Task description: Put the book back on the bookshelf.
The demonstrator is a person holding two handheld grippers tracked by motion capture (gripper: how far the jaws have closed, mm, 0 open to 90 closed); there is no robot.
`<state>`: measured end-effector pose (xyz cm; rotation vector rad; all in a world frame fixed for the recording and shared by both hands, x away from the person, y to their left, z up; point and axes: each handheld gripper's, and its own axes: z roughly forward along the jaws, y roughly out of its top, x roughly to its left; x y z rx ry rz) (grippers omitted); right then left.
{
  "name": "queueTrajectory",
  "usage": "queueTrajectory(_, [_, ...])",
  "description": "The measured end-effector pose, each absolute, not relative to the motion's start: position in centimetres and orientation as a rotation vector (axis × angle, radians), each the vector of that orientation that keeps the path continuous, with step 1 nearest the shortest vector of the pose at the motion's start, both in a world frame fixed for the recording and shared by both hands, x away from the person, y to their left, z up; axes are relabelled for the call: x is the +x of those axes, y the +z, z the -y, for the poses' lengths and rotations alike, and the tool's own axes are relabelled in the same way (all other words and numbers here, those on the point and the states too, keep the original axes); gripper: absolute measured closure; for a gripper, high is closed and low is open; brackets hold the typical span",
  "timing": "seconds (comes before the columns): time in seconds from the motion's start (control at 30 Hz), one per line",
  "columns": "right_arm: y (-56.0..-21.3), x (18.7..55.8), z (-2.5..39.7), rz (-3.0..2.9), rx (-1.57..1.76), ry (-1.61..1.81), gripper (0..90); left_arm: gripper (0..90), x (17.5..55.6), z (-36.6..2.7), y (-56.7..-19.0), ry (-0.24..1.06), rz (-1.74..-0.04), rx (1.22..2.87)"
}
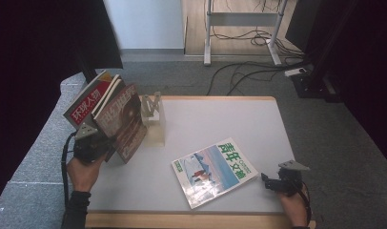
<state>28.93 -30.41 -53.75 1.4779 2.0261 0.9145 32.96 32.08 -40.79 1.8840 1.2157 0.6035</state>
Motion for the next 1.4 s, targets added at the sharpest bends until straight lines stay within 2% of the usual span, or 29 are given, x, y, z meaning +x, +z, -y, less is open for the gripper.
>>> queueTrajectory(0.13, [-53.7,28.9,30.4,-2.026,1.478,0.914,10.8,77.8,32.6,-32.1,-41.7,0.599,-1.226,1.878])
queueTrajectory(0.2, [-53.8,28.9,30.4,-2.024,1.478,0.915,10.8,83.1,32.5,-32.0,-41.9,0.584,-1.227,1.867])
queueTrajectory(0.6, [-53.8,28.9,30.4,-2.025,1.478,0.916,10.8,83.9,34.4,-30.8,-41.7,0.606,-1.274,1.856])
queueTrajectory(1.0, [-53.7,28.9,30.4,-2.026,1.479,0.915,10.8,82.3,35.3,-30.2,-41.7,0.637,-1.271,1.864])
queueTrajectory(1.23, [-53.8,28.9,30.4,-2.024,1.479,0.917,10.8,74.4,33.9,-30.4,-41.4,0.644,-1.239,1.887])
queueTrajectory(1.4, [-53.7,28.9,30.4,-2.026,1.479,0.915,10.8,73.7,32.1,-31.3,-41.6,0.643,-1.223,1.888])
